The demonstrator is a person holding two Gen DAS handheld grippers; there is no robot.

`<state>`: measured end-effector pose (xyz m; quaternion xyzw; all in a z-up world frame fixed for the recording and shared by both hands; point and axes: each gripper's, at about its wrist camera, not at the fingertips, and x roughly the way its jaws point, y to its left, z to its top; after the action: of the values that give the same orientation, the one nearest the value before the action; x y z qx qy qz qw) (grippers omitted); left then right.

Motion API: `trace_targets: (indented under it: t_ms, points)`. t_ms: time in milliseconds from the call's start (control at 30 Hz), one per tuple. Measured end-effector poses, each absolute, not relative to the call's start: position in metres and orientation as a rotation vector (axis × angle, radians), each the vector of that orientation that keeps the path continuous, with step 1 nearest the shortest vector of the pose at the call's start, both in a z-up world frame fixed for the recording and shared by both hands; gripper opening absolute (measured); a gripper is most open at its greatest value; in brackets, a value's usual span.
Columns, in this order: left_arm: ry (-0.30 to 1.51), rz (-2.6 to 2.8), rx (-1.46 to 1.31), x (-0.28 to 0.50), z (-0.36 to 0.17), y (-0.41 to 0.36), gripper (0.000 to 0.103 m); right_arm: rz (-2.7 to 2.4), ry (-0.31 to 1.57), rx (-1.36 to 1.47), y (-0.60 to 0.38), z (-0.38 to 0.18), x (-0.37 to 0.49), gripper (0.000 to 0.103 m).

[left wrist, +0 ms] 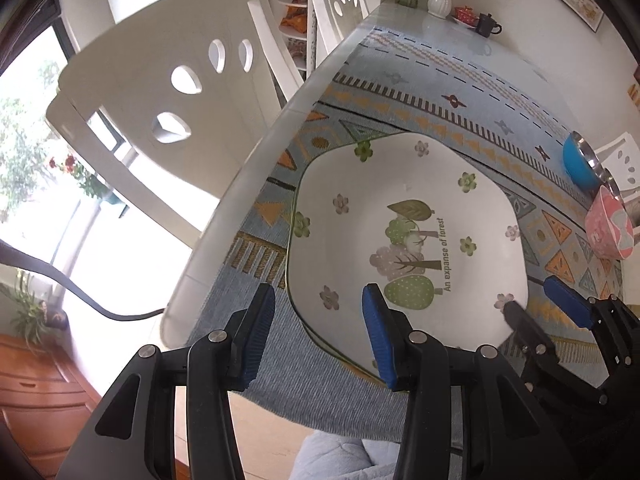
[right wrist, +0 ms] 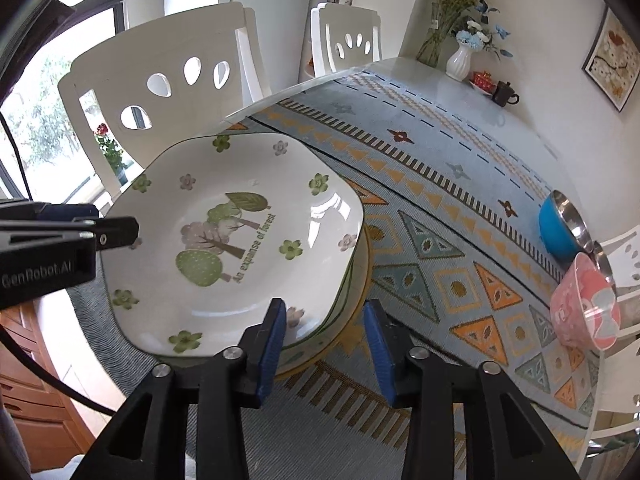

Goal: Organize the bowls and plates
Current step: 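Move both tools to the pink character-print bowl beside the steel bowls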

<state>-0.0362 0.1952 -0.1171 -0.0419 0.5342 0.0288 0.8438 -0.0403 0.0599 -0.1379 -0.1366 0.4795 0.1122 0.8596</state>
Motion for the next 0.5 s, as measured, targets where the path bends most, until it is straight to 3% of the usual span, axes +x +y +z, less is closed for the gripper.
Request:
trace_targets:
  t_ms: [500]
  points:
    - [0.957, -0.189, -0.051, -0.04, -0.036, 0.144, 0.044, 0.152, 0.937, -0.107, 0.005, -0.082, -0.043, 0.049]
